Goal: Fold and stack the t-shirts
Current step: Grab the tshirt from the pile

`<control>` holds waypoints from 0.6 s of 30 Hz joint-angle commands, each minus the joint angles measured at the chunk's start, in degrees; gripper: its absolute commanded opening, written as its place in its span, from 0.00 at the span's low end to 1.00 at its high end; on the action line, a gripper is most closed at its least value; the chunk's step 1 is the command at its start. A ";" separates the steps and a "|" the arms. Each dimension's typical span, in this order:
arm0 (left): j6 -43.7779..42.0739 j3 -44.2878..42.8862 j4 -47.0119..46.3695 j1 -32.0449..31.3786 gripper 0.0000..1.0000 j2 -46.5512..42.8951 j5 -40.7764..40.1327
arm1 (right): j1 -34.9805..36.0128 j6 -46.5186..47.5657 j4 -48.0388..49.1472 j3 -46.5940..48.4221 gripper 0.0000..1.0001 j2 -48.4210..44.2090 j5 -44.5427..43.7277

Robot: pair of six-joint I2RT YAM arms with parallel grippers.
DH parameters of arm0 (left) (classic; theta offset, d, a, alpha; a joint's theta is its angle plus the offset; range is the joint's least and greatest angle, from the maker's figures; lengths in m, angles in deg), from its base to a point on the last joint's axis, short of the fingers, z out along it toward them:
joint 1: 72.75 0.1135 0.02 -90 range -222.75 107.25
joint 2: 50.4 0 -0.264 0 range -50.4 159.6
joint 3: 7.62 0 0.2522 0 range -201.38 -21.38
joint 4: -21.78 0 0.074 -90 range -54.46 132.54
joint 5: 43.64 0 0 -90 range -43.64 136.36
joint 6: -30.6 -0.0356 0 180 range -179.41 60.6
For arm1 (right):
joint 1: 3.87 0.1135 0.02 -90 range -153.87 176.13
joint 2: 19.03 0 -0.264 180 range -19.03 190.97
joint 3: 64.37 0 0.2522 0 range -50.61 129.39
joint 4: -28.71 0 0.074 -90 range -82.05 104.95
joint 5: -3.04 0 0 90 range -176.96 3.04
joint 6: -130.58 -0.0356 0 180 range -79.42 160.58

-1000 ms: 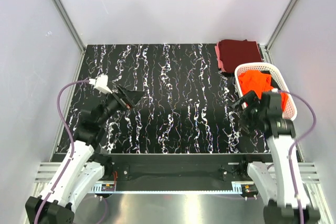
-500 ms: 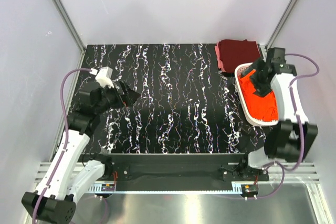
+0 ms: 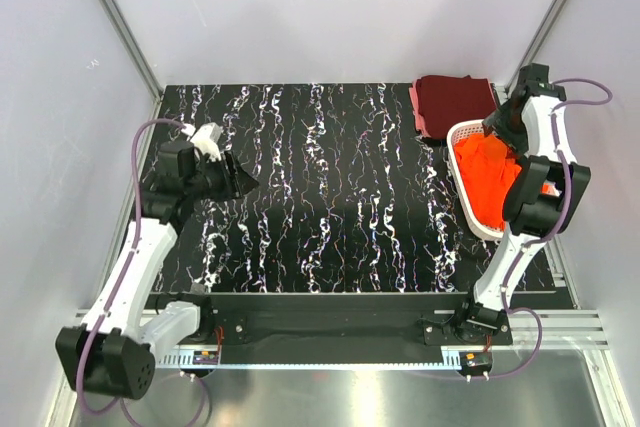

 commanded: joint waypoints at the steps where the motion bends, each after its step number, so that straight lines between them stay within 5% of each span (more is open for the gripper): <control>1: -1.04 -4.90 -3.02 0.96 0.51 3.55 3.12 | 0.28 -2.01 2.15 -0.09 0.75 0.01 -4.34; 6: -2.89 -7.82 -0.38 1.40 0.46 8.04 5.14 | 0.28 -1.84 2.88 -0.63 0.69 1.32 -3.38; 7: -3.15 -7.73 -0.38 1.40 0.43 8.13 6.19 | 0.28 -1.58 3.66 -1.06 0.64 1.41 -3.12; 8: -3.16 -7.47 -0.47 1.40 0.43 7.87 6.12 | 0.28 -1.66 4.19 -1.50 0.43 1.33 -2.25; 10: -3.68 -7.29 -0.29 1.40 0.41 7.00 5.94 | 0.28 -1.84 4.63 -2.56 0.31 1.33 -1.71; 15: -4.30 -5.89 0.32 1.40 0.40 4.97 6.20 | 0.28 -1.05 4.28 -2.56 0.31 1.50 -0.83; 18: -5.26 -5.27 1.11 1.40 0.40 3.04 5.42 | 0.28 0.53 2.62 -2.56 0.43 1.59 -2.50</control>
